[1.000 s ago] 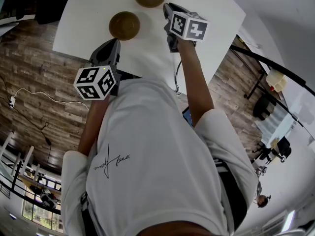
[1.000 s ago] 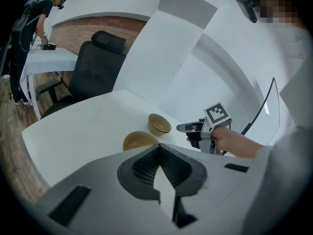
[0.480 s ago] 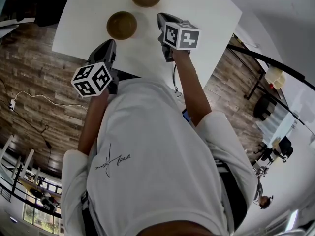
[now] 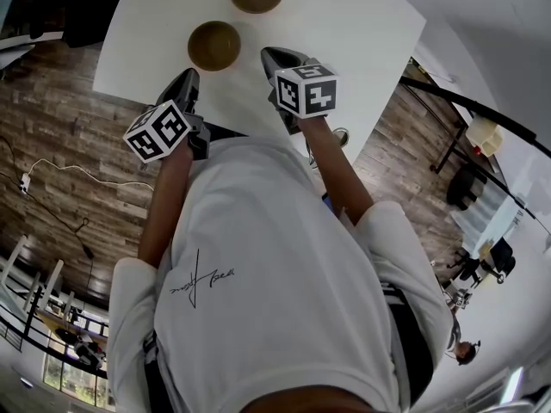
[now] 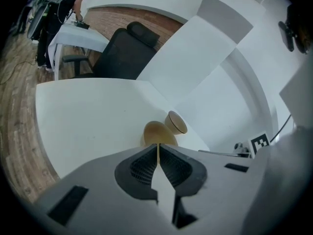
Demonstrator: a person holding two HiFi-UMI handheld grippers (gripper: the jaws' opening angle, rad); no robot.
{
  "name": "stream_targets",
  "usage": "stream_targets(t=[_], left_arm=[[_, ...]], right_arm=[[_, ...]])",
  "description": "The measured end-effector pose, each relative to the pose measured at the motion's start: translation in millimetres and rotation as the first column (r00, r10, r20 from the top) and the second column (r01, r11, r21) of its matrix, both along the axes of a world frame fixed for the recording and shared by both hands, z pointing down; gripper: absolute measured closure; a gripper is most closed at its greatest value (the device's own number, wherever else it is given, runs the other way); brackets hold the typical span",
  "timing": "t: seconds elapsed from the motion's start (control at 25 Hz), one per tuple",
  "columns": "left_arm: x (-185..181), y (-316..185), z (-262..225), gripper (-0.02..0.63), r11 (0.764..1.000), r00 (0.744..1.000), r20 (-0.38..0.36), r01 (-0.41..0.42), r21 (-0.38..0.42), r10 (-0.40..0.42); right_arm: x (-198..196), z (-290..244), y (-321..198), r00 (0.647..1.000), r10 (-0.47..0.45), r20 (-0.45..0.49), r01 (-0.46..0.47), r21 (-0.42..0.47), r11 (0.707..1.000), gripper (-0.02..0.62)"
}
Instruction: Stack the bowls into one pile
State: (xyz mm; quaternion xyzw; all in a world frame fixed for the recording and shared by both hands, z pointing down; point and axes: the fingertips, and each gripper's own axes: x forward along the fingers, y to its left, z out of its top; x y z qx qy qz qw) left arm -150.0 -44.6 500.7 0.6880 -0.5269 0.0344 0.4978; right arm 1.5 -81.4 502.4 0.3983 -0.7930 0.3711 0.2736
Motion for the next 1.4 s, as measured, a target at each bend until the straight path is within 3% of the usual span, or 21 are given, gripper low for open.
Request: stream_targets(t=[0.2, 0.52, 0.6, 0.72, 1.0, 1.16, 1.4], left_arm=[[-2, 0, 9, 0.597, 1.0, 0.999, -0.032, 0.006, -0.025, -0.007], [-3, -2, 25, 0.597, 0.991, 0.978, -0.181, 0.092, -0.094, -0.108], [-5, -3, 28, 0.584, 0.987, 0.968, -0.212, 0.115, -0.113, -0.137], [-6, -3, 33, 0.511, 0.98, 0.949, -0.265, 0.141, -0.14, -0.174], [-4, -5, 36, 0.509, 0.973, 0.914, -0.347, 0.158, -0.17, -0.209], [-3, -7, 40, 0.509, 0.959, 0.872, -0.416, 0.18, -0.219, -0.259], [-3, -8, 46, 0.509, 0.945, 0.846, -0.439, 0.208, -0.253, -0.304]], right_arm=[[-16, -15, 28, 0.998, -0.048, 0.033, 0.048, -0.006, 0.999, 0.584], [-25, -16, 59, 0.992, -0.113, 0.056, 0.116, -0.036, 0.993, 0.584], [-28, -11, 69, 0.99, -0.126, 0.058, 0.129, -0.054, 0.99, 0.584], [-31, -4, 82, 0.989, -0.134, 0.066, 0.139, -0.082, 0.987, 0.584], [-19, -4, 74, 0.993, -0.077, 0.09, 0.085, -0.094, 0.992, 0.584], [-10, -4, 61, 0.994, -0.069, 0.085, 0.076, -0.09, 0.993, 0.584], [4, -6, 56, 0.993, -0.071, 0.093, 0.081, -0.105, 0.991, 0.584]])
